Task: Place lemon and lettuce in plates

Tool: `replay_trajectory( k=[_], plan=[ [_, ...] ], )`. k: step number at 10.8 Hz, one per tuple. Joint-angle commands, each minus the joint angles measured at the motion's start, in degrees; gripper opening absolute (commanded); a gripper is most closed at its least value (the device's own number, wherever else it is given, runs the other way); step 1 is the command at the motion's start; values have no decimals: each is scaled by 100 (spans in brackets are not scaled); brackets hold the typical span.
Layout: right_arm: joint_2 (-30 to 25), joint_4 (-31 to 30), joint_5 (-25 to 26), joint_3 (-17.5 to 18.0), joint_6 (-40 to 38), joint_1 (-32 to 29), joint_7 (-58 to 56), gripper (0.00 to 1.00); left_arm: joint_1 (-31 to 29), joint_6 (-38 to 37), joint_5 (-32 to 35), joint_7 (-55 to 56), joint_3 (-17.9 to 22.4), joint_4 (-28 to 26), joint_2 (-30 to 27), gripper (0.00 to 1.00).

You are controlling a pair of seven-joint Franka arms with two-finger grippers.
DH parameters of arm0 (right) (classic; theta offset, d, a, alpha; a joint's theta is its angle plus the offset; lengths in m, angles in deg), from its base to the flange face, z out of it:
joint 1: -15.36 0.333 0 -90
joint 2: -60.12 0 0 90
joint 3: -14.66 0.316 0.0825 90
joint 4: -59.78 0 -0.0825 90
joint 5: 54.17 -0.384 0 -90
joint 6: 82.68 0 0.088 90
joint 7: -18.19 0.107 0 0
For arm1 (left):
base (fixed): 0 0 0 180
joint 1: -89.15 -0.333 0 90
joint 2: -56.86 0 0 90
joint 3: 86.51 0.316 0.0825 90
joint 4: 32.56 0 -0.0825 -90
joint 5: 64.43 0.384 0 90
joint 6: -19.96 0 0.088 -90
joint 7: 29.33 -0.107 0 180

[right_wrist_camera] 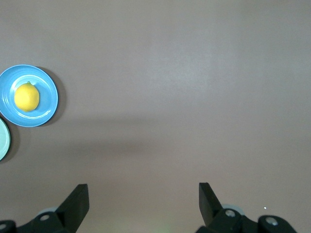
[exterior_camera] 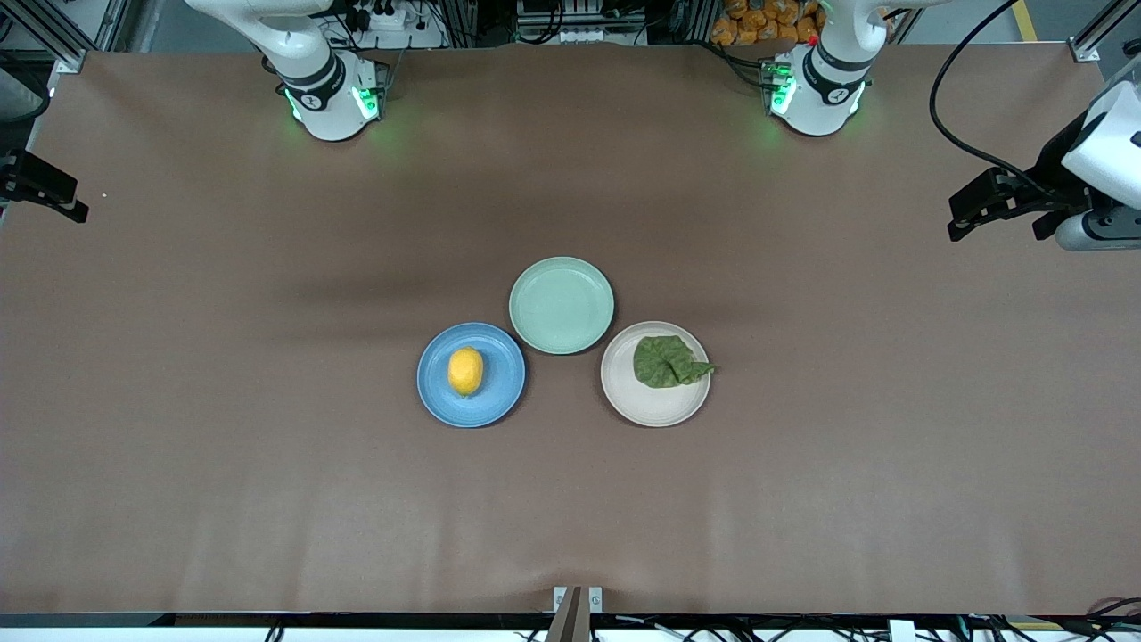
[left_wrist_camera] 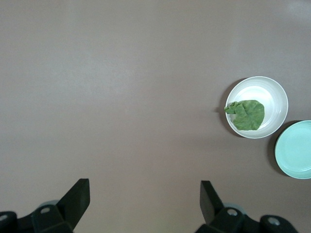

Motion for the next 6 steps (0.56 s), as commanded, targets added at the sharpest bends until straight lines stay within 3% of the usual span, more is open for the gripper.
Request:
replay_trajectory(
  k=[1,6],
  plan=[
    [109,188,23,-11,-106,37,-15,100,-34,-76,-129,-160,2,132,56,100],
    [118,187,14,-11,-71,37,55,100,-34,-76,-129,-160,2,132,56,100]
  ],
)
